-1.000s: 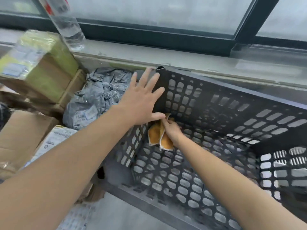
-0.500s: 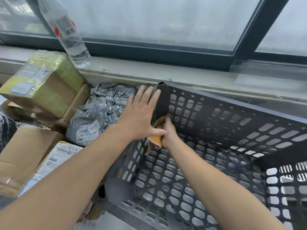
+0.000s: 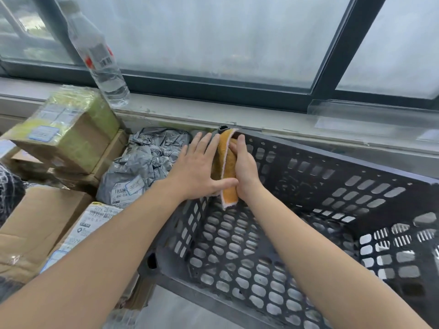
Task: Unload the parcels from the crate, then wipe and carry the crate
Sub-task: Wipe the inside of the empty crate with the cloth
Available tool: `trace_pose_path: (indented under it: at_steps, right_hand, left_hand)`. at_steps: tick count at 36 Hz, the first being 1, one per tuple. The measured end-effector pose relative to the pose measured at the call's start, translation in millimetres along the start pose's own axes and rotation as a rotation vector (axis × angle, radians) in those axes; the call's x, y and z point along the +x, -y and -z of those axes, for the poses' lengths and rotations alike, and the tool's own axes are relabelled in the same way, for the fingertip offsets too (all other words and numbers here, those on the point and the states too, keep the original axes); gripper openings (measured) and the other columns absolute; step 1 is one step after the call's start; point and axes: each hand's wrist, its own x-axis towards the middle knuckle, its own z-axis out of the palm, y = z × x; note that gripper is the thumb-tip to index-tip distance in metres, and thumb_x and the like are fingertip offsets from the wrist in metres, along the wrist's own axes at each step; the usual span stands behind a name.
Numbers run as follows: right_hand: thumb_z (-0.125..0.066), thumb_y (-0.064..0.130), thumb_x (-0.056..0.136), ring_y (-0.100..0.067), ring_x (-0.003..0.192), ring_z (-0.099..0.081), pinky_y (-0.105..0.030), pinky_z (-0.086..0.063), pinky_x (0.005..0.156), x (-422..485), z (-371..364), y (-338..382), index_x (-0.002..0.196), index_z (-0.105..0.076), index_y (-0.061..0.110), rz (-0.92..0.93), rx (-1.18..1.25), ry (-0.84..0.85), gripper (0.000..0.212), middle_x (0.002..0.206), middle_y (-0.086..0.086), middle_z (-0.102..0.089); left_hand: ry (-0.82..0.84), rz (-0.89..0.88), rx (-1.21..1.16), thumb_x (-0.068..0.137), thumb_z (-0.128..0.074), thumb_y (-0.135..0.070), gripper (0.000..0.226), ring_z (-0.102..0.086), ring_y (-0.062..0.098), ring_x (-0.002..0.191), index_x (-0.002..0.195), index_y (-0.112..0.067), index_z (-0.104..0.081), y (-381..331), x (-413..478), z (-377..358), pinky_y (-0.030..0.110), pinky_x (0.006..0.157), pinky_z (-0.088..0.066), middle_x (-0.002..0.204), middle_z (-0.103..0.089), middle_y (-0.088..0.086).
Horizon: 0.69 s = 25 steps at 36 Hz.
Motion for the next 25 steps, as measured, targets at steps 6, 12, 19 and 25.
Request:
trace_pose_path:
  at_steps: [6,12,19,25]
  right_hand:
    - [-0.035,0.059,0.098,-0.015,0.099,-0.062,-0.033,-0.05,0.083,-23,-14,-18,0.103,-0.061,0.033,-0.094,0.073,0.069,0.036,0.105,0.004,-0.066]
    - [-0.043,0.08,0.077,-0.02,0.116,-0.059,-0.05,-0.04,0.108,-55,-18,-35,0.138,-0.052,0.031,-0.048,-0.137,0.11,0.079,0.129,0.003,-0.062]
    - [-0.041,0.054,0.095,-0.01,0.127,-0.051,-0.032,-0.034,0.113,-112,-6,-48,0.123,-0.061,0.035,0.047,-0.29,0.461,0.039,0.141,0.004,-0.054]
    - [-0.03,0.023,0.106,0.029,0.113,-0.039,0.003,-0.022,0.097,-131,0,-69,0.117,-0.056,0.042,-0.094,-0.485,0.808,0.033,0.131,0.025,-0.042]
  left_hand:
    - [-0.034,0.089,-0.146,0.089,-0.028,-0.075,0.09,0.011,0.015,0.151,0.157,-0.022,0.0,14,-11,-2,0.043,0.122,0.0,0.165,0.002,-0.002]
    - [-0.047,0.162,-0.352,0.094,-0.024,-0.07,0.081,0.005,0.014,0.151,0.158,-0.022,-0.009,21,-16,2,0.045,0.123,-0.004,0.165,-0.005,-0.002]
    - [-0.084,0.186,-0.432,0.085,-0.017,-0.076,0.091,-0.003,0.016,0.151,0.157,-0.021,-0.015,19,-18,3,0.049,0.122,-0.01,0.163,-0.013,-0.002]
    - [-0.074,0.185,-0.395,0.086,-0.017,-0.074,0.088,-0.004,0.019,0.151,0.156,-0.021,-0.017,17,-24,-1,0.049,0.121,-0.01,0.163,-0.016,0.0]
